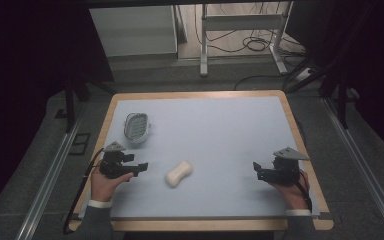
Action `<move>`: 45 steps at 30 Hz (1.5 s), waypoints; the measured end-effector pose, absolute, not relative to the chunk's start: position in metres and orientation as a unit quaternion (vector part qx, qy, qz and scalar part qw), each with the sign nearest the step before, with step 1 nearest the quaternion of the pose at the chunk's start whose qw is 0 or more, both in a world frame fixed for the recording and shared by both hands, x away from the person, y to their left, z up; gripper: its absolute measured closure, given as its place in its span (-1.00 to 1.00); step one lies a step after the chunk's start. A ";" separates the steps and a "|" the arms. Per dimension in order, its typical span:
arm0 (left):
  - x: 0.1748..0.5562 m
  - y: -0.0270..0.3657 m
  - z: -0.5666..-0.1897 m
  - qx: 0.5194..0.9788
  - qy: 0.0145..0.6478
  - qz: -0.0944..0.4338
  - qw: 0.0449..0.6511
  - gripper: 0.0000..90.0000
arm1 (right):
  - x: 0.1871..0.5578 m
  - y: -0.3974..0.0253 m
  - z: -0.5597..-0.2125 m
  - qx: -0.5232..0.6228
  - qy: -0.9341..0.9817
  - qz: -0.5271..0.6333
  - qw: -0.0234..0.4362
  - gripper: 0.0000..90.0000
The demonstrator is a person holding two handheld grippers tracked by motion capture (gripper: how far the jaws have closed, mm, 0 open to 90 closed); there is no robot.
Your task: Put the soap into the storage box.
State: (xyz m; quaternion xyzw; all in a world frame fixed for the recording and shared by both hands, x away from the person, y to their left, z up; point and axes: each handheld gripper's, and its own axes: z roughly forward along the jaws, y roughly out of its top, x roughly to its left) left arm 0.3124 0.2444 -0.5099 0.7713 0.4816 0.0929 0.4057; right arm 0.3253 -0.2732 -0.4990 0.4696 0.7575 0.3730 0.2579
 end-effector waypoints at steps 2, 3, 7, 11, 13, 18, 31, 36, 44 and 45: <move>0.313 0.244 -0.510 0.772 0.483 0.093 0.402 -0.44 | 0.326 -0.273 -0.501 0.461 0.765 0.366 0.263 -0.82; 0.313 0.244 -0.510 0.772 0.483 0.093 0.402 -0.44 | 0.326 -0.273 -0.501 0.461 0.765 0.366 0.263 -0.82; 0.311 0.243 -0.508 0.771 0.487 0.095 0.399 -0.44 | 0.325 -0.269 -0.501 0.471 0.762 0.360 0.261 -0.81; 0.310 0.243 -0.506 0.770 0.484 0.096 0.404 -0.44 | 0.325 -0.271 -0.501 0.476 0.759 0.362 0.256 -0.81; 0.309 0.243 -0.505 0.771 0.484 0.097 0.403 -0.44 | 0.324 -0.273 -0.501 0.477 0.758 0.364 0.254 -0.81; 0.306 0.240 -0.500 0.769 0.484 0.106 0.404 -0.44 | 0.325 -0.274 -0.503 0.481 0.756 0.367 0.250 -0.81; 0.302 0.236 -0.494 0.763 0.487 0.103 0.414 -0.44 | 0.325 -0.273 -0.504 0.484 0.755 0.363 0.254 -0.81; 0.297 0.229 -0.485 0.770 0.482 0.110 0.404 -0.45 | 0.324 -0.273 -0.504 0.483 0.757 0.360 0.253 -0.81; 0.292 0.212 -0.475 0.789 0.460 0.106 0.393 -0.47 | 0.321 -0.271 -0.505 0.477 0.763 0.353 0.257 -0.81; 0.293 0.211 -0.475 0.790 0.458 0.105 0.393 -0.47 | 0.321 -0.271 -0.505 0.476 0.764 0.353 0.257 -0.81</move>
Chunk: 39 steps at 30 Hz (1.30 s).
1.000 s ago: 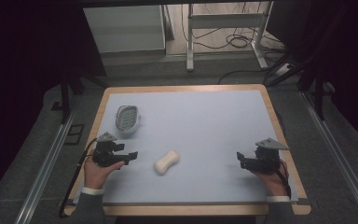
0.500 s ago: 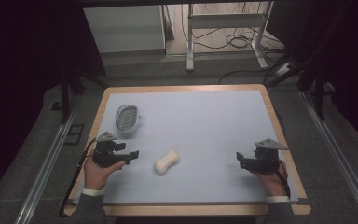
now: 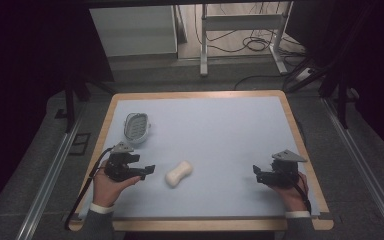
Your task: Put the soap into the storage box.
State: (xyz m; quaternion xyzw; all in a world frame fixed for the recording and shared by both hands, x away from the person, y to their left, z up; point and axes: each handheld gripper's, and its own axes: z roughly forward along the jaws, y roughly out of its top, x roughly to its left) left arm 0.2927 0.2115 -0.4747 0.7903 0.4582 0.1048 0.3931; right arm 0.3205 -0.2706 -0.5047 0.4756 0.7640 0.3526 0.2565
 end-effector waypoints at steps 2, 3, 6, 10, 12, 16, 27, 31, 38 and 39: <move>0.293 0.210 -0.472 0.793 0.453 0.105 0.394 -0.47 | 0.319 -0.270 -0.505 0.472 0.767 0.350 0.257 -0.81; 0.293 0.208 -0.468 0.798 0.448 0.110 0.388 -0.47 | 0.319 -0.270 -0.505 0.469 0.769 0.348 0.259 -0.81; 0.294 0.207 -0.461 0.803 0.443 0.115 0.382 -0.48 | 0.319 -0.270 -0.506 0.469 0.771 0.345 0.259 -0.81; 0.294 0.204 -0.451 0.809 0.432 0.116 0.381 -0.48 | 0.319 -0.271 -0.506 0.470 0.769 0.344 0.261 -0.81; 0.295 0.203 -0.449 0.813 0.429 0.115 0.377 -0.48 | 0.318 -0.272 -0.505 0.472 0.768 0.345 0.261 -0.81; 0.297 0.197 -0.446 0.820 0.425 0.113 0.367 -0.51 | 0.318 -0.274 -0.505 0.473 0.767 0.343 0.264 -0.81; 0.298 0.178 -0.445 0.837 0.406 0.108 0.350 -0.53 | 0.317 -0.279 -0.502 0.477 0.761 0.348 0.269 -0.81; 0.303 0.169 -0.448 0.845 0.402 0.102 0.338 -0.53 | 0.316 -0.281 -0.500 0.477 0.760 0.348 0.272 -0.81; 0.308 0.157 -0.454 0.853 0.396 0.094 0.326 -0.53 | 0.316 -0.284 -0.499 0.480 0.757 0.348 0.276 -0.81; 0.310 0.152 -0.456 0.856 0.396 0.089 0.322 -0.53 | 0.316 -0.284 -0.499 0.481 0.757 0.347 0.276 -0.81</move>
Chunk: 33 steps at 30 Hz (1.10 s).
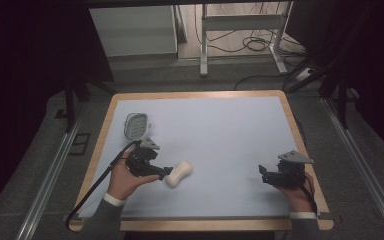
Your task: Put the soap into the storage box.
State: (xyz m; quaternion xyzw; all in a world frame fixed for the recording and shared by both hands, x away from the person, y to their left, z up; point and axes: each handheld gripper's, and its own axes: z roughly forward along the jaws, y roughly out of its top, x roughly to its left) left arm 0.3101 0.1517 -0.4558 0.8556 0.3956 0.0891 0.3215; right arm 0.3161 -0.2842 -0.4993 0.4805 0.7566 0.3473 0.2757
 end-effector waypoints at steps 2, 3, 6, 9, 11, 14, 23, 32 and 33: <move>0.311 0.149 -0.457 0.857 0.395 0.087 0.318 -0.53 | 0.316 -0.284 -0.499 0.481 0.757 0.347 0.275 -0.81; 0.313 0.147 -0.458 0.859 0.395 0.087 0.312 -0.53 | 0.316 -0.284 -0.500 0.481 0.757 0.347 0.275 -0.81; 0.317 0.137 -0.464 0.862 0.398 0.079 0.302 -0.52 | 0.316 -0.284 -0.500 0.481 0.758 0.345 0.274 -0.81; 0.320 0.132 -0.469 0.865 0.399 0.075 0.297 -0.52 | 0.317 -0.285 -0.500 0.481 0.758 0.344 0.275 -0.81; 0.321 0.131 -0.470 0.866 0.398 0.072 0.294 -0.52 | 0.317 -0.285 -0.500 0.482 0.758 0.344 0.275 -0.81; 0.324 0.125 -0.474 0.869 0.395 0.069 0.288 -0.52 | 0.317 -0.286 -0.501 0.484 0.757 0.343 0.276 -0.81; 0.329 0.114 -0.483 0.874 0.399 0.054 0.272 -0.51 | 0.318 -0.287 -0.503 0.486 0.757 0.340 0.275 -0.81; 0.338 0.103 -0.504 0.885 0.399 0.036 0.236 -0.46 | 0.318 -0.286 -0.505 0.486 0.759 0.334 0.275 -0.81; 0.338 0.103 -0.504 0.885 0.399 0.036 0.236 -0.46 | 0.318 -0.286 -0.505 0.486 0.759 0.334 0.277 -0.81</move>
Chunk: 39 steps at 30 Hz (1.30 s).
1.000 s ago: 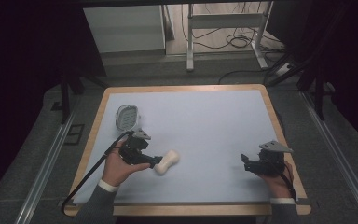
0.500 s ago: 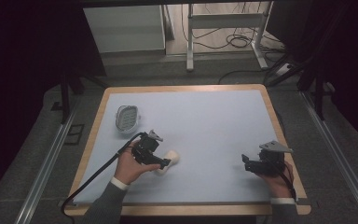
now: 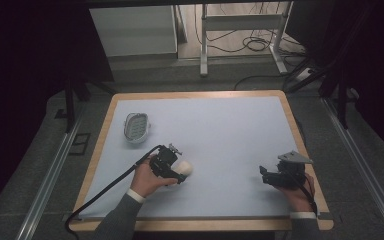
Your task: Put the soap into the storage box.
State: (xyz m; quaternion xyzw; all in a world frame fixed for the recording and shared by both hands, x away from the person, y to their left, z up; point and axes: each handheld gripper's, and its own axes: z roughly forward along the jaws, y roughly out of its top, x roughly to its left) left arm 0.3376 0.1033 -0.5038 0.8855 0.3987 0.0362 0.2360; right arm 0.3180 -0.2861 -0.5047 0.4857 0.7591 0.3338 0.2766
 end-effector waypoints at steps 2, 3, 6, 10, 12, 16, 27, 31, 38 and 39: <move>0.338 0.101 -0.507 0.886 0.400 0.036 0.231 -0.41 | 0.318 -0.286 -0.505 0.485 0.759 0.333 0.278 -0.81; 0.338 0.101 -0.507 0.886 0.400 0.036 0.231 -0.39 | 0.318 -0.286 -0.505 0.485 0.759 0.333 0.278 -0.81; 0.338 0.100 -0.509 0.887 0.401 0.044 0.227 -0.29 | 0.318 -0.286 -0.505 0.485 0.759 0.333 0.278 -0.81; 0.337 0.099 -0.510 0.887 0.400 0.045 0.227 -0.27 | 0.317 -0.285 -0.504 0.483 0.756 0.330 0.293 -0.81; 0.336 0.098 -0.511 0.888 0.399 0.045 0.223 -0.27 | 0.317 -0.285 -0.504 0.483 0.756 0.331 0.293 -0.81; 0.336 0.097 -0.513 0.891 0.396 0.054 0.215 -0.22 | 0.317 -0.286 -0.504 0.485 0.755 0.329 0.292 -0.81; 0.334 0.098 -0.511 0.893 0.384 0.056 0.228 0.09 | 0.318 -0.288 -0.504 0.489 0.753 0.329 0.292 -0.81; 0.335 0.101 -0.508 0.894 0.382 0.055 0.229 0.09 | 0.318 -0.289 -0.504 0.490 0.752 0.330 0.293 -0.81; 0.335 0.109 -0.497 0.889 0.379 0.052 0.253 0.10 | 0.317 -0.289 -0.503 0.490 0.752 0.330 0.293 -0.81; 0.335 0.109 -0.497 0.889 0.379 0.052 0.253 0.10 | 0.317 -0.289 -0.503 0.490 0.752 0.329 0.293 -0.81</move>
